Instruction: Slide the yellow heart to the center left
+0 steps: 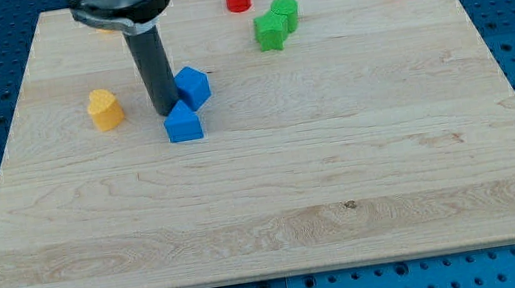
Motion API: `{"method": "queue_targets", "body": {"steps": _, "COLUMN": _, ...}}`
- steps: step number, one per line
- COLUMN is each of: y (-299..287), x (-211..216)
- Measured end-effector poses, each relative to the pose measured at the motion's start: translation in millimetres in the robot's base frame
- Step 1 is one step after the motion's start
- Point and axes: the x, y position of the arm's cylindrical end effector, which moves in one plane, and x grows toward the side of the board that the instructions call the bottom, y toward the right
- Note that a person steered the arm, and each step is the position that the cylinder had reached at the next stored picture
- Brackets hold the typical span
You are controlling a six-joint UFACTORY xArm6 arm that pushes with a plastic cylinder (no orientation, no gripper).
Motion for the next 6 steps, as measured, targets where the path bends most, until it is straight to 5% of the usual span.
{"method": "queue_targets", "body": {"steps": 6, "y": -91.7, "x": -0.2}}
